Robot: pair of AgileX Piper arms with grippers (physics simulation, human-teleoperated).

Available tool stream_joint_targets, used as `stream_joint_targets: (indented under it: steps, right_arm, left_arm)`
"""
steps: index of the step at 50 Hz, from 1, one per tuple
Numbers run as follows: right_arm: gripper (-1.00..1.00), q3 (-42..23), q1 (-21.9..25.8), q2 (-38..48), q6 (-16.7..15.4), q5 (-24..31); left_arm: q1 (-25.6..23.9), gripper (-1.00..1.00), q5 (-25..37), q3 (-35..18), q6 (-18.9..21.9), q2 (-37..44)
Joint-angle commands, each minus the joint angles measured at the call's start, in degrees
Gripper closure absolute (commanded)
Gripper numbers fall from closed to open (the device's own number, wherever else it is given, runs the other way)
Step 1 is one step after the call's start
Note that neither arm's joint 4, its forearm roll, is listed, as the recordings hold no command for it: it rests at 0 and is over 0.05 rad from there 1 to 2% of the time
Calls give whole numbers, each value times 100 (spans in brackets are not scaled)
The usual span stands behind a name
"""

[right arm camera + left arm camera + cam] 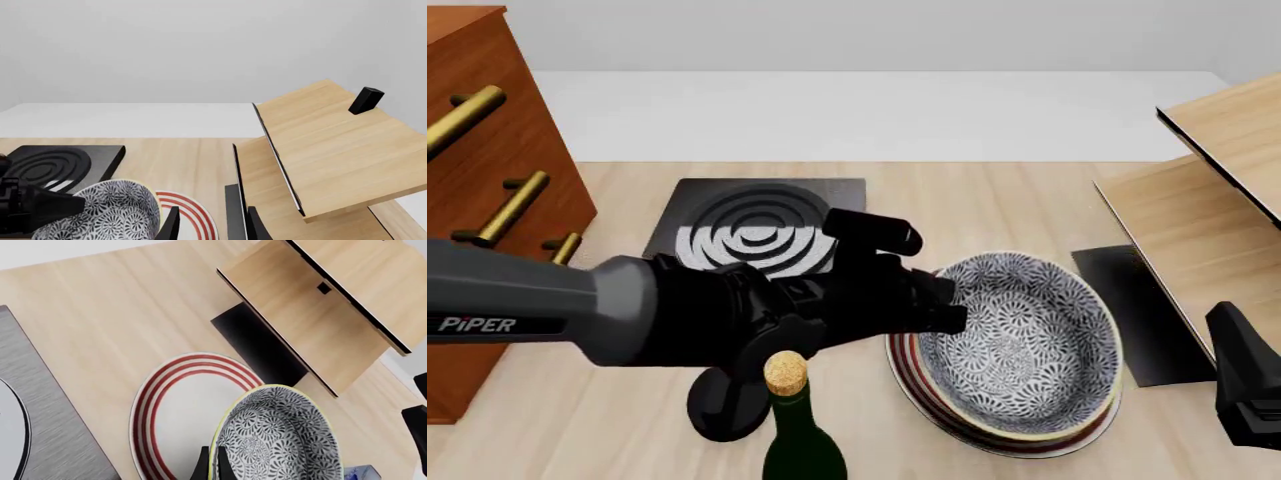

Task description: Pick up the akita bowl and put it on the plate.

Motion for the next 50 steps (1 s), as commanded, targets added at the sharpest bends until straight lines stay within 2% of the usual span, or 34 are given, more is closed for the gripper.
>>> stream_joint_targets:
  steps: [1, 50]
  right_arm:
    - [-100, 0, 1, 1, 1, 0]
    - [-100, 0, 0, 0, -1, 0]
  left_arm:
    - [10, 100, -83, -34, -19, 82]
    - [6, 100, -189, -97, -15, 410]
